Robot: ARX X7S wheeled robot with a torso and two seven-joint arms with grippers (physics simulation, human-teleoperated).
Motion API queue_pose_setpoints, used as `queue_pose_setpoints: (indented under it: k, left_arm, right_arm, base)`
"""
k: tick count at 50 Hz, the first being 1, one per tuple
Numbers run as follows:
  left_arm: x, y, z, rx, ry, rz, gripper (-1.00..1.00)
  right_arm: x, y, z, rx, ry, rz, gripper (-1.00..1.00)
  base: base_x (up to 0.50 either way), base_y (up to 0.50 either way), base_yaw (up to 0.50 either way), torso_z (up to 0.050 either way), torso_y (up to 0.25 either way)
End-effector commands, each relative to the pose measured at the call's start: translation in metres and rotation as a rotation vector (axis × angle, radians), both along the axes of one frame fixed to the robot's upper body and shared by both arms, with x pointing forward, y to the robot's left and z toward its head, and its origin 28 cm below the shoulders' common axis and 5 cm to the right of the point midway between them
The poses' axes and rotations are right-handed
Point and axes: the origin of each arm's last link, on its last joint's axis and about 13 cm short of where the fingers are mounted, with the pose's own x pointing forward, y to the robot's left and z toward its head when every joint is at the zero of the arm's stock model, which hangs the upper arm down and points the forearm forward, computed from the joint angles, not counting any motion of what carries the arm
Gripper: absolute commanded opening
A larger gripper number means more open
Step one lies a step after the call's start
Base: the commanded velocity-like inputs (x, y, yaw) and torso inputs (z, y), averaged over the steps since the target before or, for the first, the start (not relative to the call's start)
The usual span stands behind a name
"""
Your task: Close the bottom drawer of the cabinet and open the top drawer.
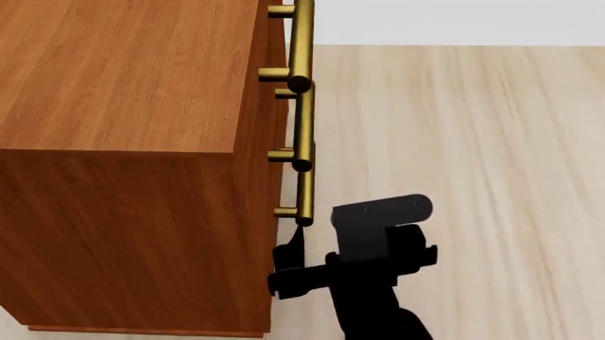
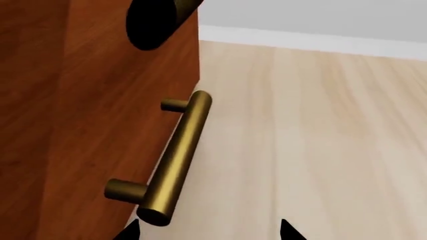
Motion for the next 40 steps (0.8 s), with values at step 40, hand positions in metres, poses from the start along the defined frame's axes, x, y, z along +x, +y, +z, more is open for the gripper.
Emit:
queue_pose_setpoints:
  k: [40]
  left_arm:
    - [-0.004, -0.005, 0.005, -0.005, -0.019, -0.027, 1.0]
  right_arm:
    - [-0.081, -0.013, 0.035, 0.152, -0.09, -0.119, 1.0]
  base:
    - [0.0, 0.0, 0.0, 0.0, 0.0]
